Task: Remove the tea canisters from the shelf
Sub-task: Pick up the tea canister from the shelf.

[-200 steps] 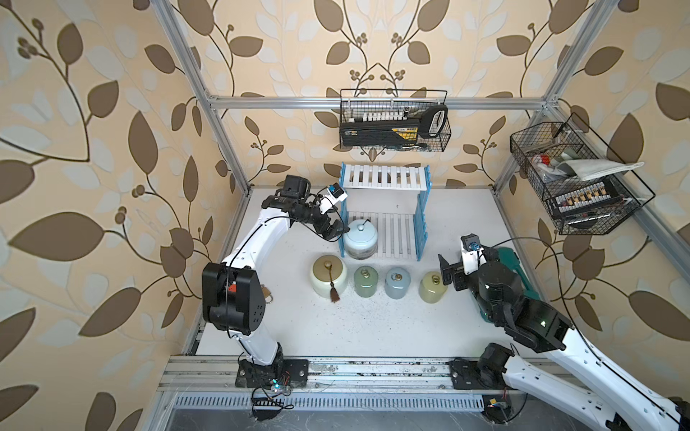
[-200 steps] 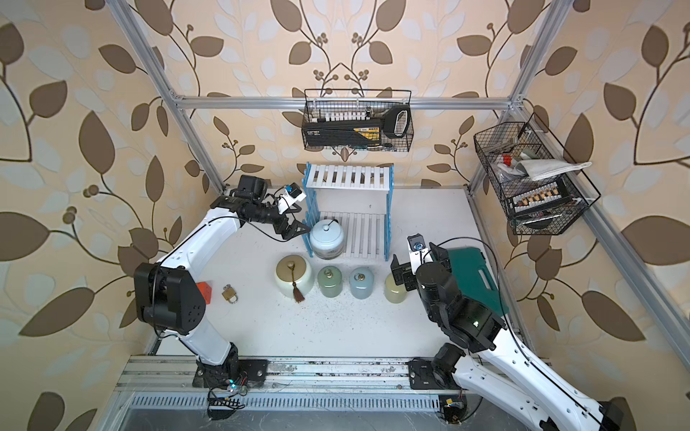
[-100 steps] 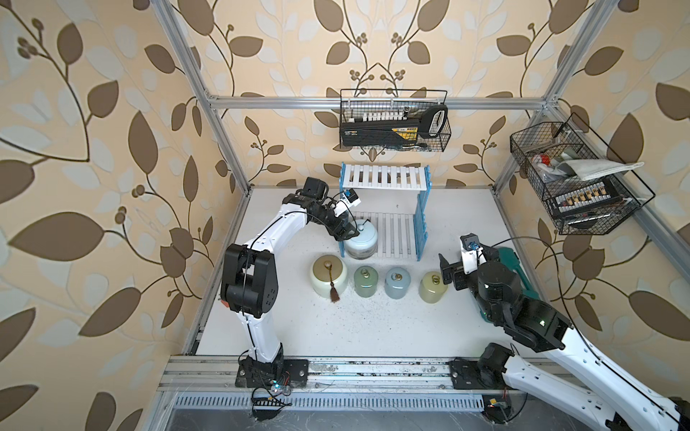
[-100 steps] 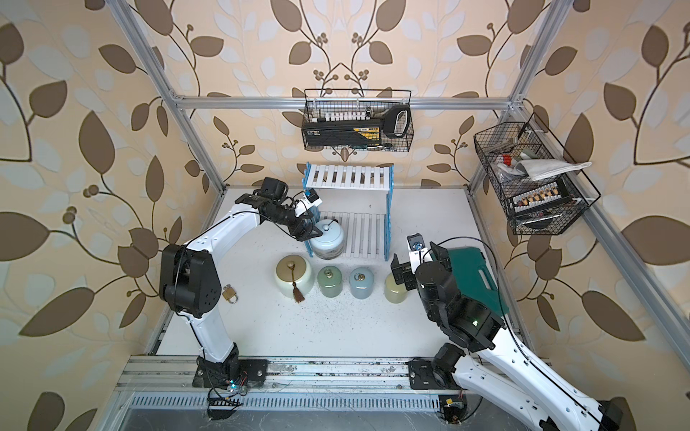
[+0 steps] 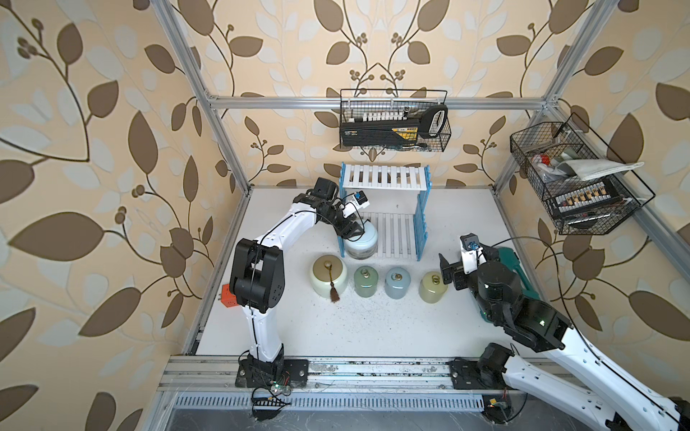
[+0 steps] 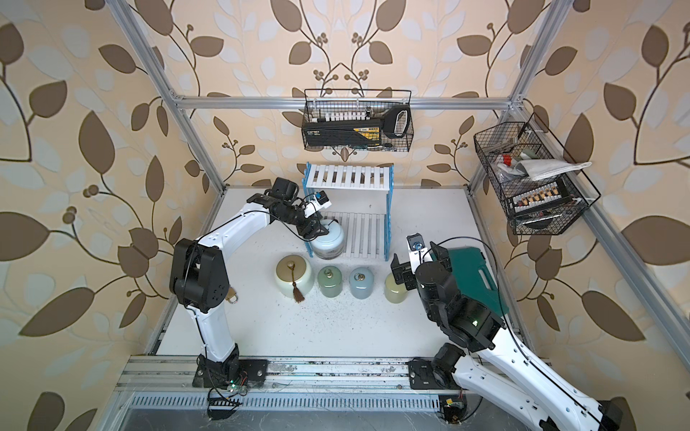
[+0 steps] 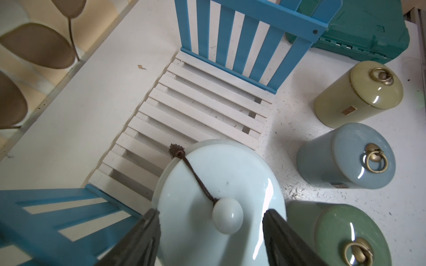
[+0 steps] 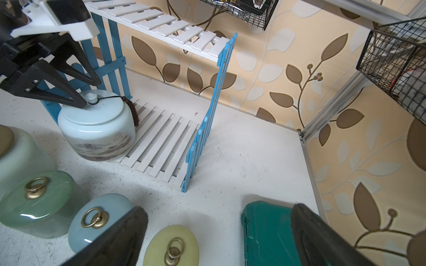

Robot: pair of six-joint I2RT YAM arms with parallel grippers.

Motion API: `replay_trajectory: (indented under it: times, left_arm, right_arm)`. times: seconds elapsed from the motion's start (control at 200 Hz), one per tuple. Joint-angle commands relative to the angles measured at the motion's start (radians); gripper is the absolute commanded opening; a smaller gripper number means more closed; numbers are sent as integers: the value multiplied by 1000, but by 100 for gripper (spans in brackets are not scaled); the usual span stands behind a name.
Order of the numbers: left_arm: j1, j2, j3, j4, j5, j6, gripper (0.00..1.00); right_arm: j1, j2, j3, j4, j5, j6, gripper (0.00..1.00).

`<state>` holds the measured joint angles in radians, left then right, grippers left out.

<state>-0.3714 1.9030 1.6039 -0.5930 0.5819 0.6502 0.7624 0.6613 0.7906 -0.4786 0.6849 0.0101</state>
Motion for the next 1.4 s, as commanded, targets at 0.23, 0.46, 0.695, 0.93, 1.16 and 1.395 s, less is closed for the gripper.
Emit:
replay_trajectory:
  times: [0.23,0.46,0.695,0.93,1.16,1.395]
  left_arm:
    - [-25,38,30,-19,-11,3,53]
    - [-35,43,25,-30,-16,17,30]
    - [-43,17,16,-31,-28,24,0]
    - [-49,-44,66,-47,-9,6,0]
    - [-69,-109,130,-68,12,-12,0]
    - [-79,-189,174,-90,51,-43,0]
  right_arm:
    - [-5,-8,-11,1,6,-2,99]
    - [-5,-17,-13,3,9,-5,99]
    - [-5,-22,-14,2,6,-5,99]
    - [-5,-23,-14,5,6,-5,99]
    - [-5,-20,-15,3,10,-5,99]
    - [-5,-20,-17,4,11,-9,99]
